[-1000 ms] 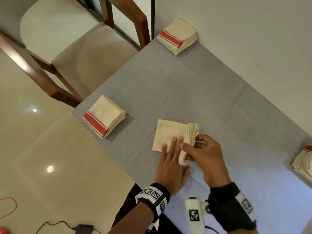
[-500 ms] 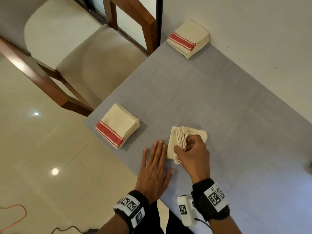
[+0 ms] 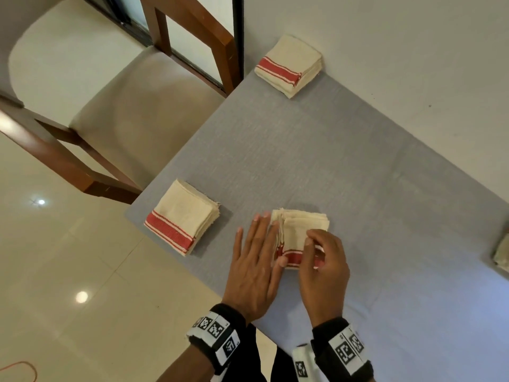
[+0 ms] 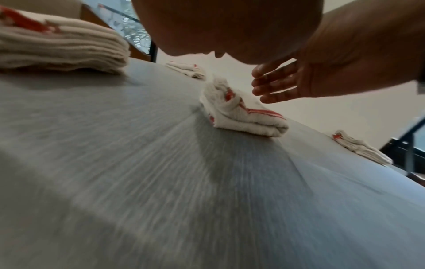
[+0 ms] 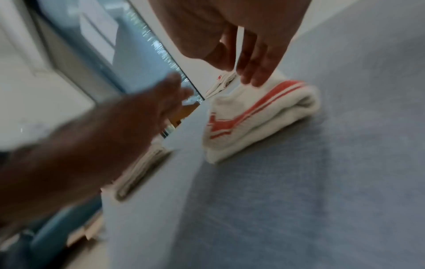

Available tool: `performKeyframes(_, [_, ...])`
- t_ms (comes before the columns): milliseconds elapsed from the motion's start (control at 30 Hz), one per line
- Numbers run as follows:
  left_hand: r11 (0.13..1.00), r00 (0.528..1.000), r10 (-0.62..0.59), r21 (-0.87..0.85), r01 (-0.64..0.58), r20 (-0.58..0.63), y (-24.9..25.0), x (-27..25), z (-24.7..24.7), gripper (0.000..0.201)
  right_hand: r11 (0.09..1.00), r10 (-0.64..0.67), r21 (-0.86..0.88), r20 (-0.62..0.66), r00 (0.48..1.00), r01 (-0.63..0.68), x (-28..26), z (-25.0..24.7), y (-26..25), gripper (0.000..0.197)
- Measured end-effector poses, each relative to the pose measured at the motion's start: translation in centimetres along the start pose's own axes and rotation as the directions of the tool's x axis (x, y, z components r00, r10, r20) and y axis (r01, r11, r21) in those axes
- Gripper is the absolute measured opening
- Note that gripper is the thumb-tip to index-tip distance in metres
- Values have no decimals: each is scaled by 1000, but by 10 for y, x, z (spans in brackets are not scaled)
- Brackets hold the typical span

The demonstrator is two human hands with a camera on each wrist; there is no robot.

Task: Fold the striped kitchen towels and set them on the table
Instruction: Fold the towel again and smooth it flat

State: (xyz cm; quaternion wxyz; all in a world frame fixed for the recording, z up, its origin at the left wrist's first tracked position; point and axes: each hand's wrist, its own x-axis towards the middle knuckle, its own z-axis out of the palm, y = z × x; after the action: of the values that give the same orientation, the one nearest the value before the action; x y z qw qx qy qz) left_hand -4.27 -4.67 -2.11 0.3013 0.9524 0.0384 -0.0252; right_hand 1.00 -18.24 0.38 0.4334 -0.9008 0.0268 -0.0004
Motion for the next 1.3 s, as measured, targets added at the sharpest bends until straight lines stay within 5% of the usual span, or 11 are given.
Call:
performKeyframes(167, [986, 978, 150, 56, -160, 147, 17, 33, 20, 63, 964, -198, -153, 122, 973, 216, 4, 3, 39, 39])
performKeyframes(300, [986, 978, 72, 137, -100, 196, 3, 52, 34, 63, 858, -376, -268, 252, 892, 438, 23, 15, 56, 44])
performKeyframes(367, [982, 978, 55, 164, -89, 202, -5, 52, 36, 61, 805, -363, -343, 361, 859, 484, 27, 22, 60, 52])
performKeyframes(600, [977, 973, 92, 169, -129, 212, -17, 49, 35, 62, 733, -164, -526, 478, 863, 431, 24, 22, 63, 64])
performKeyframes(833, [978, 965, 76, 171, -122, 250, -23, 49, 30, 61, 765, -143, -508, 465, 874, 396, 41, 16, 69, 87])
performKeyframes(1067, [976, 969, 63, 188, -110, 239, -21, 50, 31, 62, 798, -83, -515, 420, 904, 313, 35, 16, 59, 69])
performKeyframes(1200, [976, 968, 50, 196, -100, 245, -23, 51, 32, 62, 794, -158, -474, 443, 882, 380, 15, 22, 52, 64])
performKeyframes(1300, [975, 968, 55, 197, -105, 247, -23, 49, 33, 62, 874, -79, -422, 364, 928, 240, 17, 16, 62, 67])
